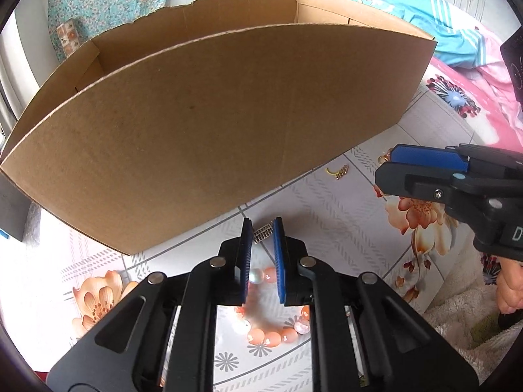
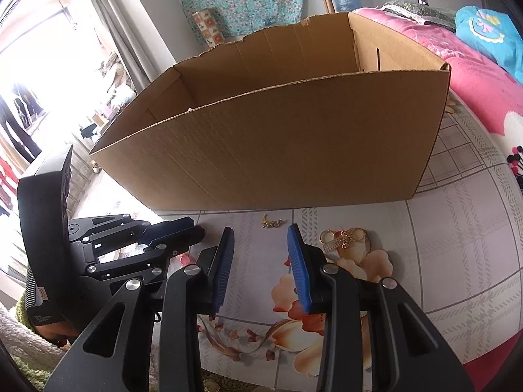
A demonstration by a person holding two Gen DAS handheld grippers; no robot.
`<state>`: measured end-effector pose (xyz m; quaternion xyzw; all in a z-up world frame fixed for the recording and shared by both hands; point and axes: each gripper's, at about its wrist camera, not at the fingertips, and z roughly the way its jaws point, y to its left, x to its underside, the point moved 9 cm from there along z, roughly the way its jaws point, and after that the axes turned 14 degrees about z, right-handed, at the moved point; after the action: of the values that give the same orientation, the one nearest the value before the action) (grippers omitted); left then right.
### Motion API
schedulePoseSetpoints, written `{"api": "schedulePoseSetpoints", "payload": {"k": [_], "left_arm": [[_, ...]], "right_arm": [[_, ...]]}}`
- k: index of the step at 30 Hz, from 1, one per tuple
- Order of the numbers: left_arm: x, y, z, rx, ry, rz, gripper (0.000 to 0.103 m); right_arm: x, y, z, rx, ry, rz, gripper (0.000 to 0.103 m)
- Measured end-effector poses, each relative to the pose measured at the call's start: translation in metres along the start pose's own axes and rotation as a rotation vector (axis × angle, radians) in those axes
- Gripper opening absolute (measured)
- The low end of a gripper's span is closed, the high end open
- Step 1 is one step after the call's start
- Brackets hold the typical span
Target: Organize jewelry
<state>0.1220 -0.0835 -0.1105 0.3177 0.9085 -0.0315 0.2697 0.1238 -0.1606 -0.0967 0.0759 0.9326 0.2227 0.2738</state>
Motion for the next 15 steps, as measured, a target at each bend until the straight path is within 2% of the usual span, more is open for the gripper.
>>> {"api": "schedulePoseSetpoints", "payload": {"k": [5,15], "left_arm": [[0.008,0.006,-0.006,0.009,-0.005,-0.011,0.012],[0.008,0.018,-0.014,0.041,-0.035,-0.043,0.012]], "right_arm": [[0.001,0.007,0.003,0.012,-0.005,-0.028,0.034],[-0.007,0.009,0.028,0.102,-0.018,-0.119,0.034]]}}
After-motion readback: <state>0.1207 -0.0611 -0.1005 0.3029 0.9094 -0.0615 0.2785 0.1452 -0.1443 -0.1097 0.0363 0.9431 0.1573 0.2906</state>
